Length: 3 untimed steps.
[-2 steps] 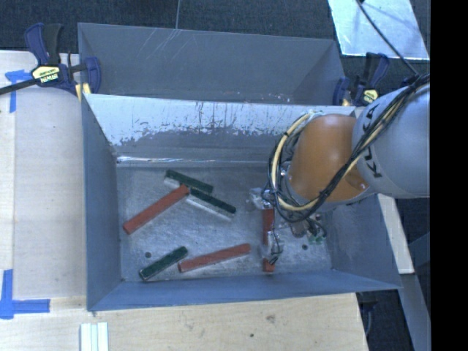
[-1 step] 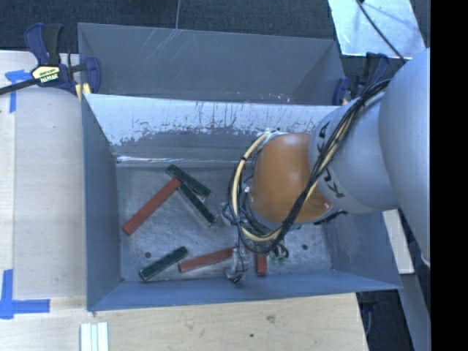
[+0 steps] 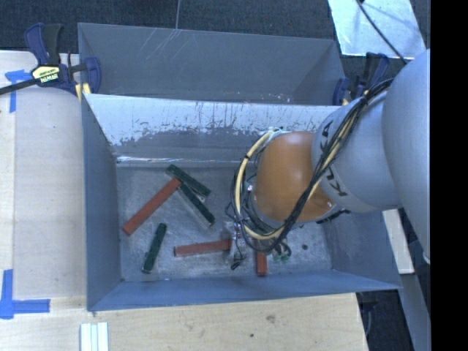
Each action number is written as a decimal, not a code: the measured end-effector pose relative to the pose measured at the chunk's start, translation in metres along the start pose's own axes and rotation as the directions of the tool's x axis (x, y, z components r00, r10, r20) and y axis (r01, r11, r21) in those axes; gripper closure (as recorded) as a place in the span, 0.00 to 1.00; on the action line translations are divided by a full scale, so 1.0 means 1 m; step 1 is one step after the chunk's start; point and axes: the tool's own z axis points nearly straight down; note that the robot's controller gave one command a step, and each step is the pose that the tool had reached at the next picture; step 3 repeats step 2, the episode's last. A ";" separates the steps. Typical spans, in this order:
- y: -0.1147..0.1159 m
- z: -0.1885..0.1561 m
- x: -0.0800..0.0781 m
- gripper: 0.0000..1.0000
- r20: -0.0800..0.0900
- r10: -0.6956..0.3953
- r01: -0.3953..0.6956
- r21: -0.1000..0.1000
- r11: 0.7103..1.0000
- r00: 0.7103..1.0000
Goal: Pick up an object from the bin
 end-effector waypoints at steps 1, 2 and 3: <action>-0.009 -0.090 -0.020 1.00 0.009 0.012 -0.012 0.000 1.000 1.000; 0.027 -0.173 -0.044 1.00 0.010 0.037 -0.037 -0.002 0.999 0.999; 0.027 -0.173 -0.044 1.00 0.010 0.037 -0.037 -0.002 0.999 0.999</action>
Offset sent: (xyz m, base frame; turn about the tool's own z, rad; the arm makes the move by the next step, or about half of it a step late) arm 0.0167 -0.0071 0.0848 0.0115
